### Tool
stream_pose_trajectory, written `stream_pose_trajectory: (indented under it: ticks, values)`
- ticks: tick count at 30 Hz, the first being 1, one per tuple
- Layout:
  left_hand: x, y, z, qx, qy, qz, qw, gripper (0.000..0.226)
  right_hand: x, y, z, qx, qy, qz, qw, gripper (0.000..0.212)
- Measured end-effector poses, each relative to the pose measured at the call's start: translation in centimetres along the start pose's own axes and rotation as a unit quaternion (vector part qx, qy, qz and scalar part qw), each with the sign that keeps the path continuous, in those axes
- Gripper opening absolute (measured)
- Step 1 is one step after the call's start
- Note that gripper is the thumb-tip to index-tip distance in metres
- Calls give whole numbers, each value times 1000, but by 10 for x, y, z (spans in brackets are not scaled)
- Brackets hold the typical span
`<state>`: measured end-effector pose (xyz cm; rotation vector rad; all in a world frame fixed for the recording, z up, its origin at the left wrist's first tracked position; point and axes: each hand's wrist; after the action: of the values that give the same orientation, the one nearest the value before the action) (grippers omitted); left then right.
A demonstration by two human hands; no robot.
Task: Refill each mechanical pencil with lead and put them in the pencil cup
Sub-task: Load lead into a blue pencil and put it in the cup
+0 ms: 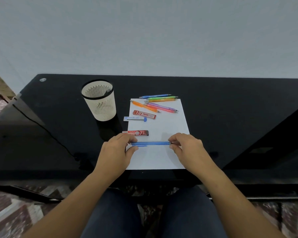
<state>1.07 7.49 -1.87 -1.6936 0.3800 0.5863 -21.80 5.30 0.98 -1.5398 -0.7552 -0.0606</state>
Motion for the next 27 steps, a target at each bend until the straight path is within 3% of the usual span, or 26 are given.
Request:
stream_pose_trajectory:
  ticks: [7,17,27]
  values:
    - [1,4,2,-3,9,-9,1000,17,-1,1,0,21,-23,121,992,25]
    - [1,5,-7,9,-9,-13,1000,19,-4,3,-7,19,-9,123,992,27]
    - [0,4,-10,58,-48,-84,994,27,-8,7,-7,43,-4,110,993,27]
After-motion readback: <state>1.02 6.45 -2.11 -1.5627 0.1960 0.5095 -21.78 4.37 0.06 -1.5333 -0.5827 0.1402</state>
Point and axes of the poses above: each hand's wrist, its own z-axis away from the middle knuckle, its own y-axis out of the palm, x = y × z, and after that the axes turned 14 degrees about -y, right-handed
